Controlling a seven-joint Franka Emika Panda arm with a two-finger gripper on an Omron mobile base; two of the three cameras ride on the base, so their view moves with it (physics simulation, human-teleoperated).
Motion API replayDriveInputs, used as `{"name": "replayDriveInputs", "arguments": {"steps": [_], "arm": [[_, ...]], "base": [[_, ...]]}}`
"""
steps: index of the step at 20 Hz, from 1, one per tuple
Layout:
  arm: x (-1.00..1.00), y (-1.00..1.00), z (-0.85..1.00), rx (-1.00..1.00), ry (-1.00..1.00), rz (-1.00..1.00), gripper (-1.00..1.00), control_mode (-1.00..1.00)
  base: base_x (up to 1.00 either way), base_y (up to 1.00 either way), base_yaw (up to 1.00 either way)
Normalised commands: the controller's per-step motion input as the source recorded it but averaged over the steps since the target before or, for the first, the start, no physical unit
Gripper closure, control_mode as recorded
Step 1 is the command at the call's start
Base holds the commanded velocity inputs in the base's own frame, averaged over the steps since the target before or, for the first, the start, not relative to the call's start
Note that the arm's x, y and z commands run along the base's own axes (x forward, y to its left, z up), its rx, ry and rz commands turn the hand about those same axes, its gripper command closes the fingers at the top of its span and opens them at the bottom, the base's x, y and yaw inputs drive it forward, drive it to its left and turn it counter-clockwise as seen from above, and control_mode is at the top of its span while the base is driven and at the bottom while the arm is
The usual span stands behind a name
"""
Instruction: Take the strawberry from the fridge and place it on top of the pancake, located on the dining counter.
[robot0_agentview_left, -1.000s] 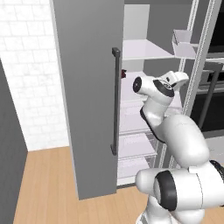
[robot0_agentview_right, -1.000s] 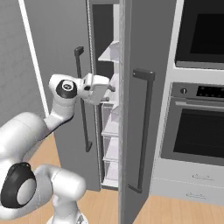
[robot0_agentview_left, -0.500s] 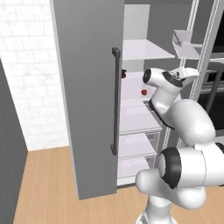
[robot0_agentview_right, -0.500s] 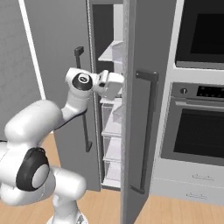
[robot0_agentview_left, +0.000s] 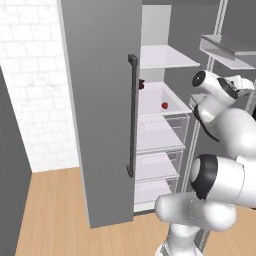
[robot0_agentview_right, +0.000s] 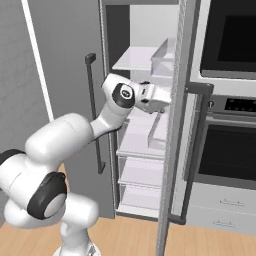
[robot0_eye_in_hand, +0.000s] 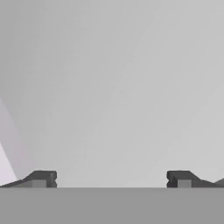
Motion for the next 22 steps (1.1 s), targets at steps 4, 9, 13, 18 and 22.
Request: {"name": "replayDriveInputs", "arguments": {"steps": [4,9,13,18,22], "arm": [[-0.1,-0.27,0.0,0.08,-0.16,0.0,-1.0,-1.0],[-0.33,0.59,0.0,0.04,-0.32,0.0,-1.0,-1.0],[-0.13,1.0,0.0,0.02,-0.27,0.02,-1.0,-1.0],[-0.19,1.0,0.0,0.26,-0.07,0.07,-1.0,-1.0],[-0.25,1.0,-0.18,0.48,0.01,0.18,-1.0,-1.0]], "base": [[0.0,0.0,0.0],[0.0,0.0,0.0],[0.0,0.0,0.0],[0.0,0.0,0.0],[0.0,0.0,0.0]]}}
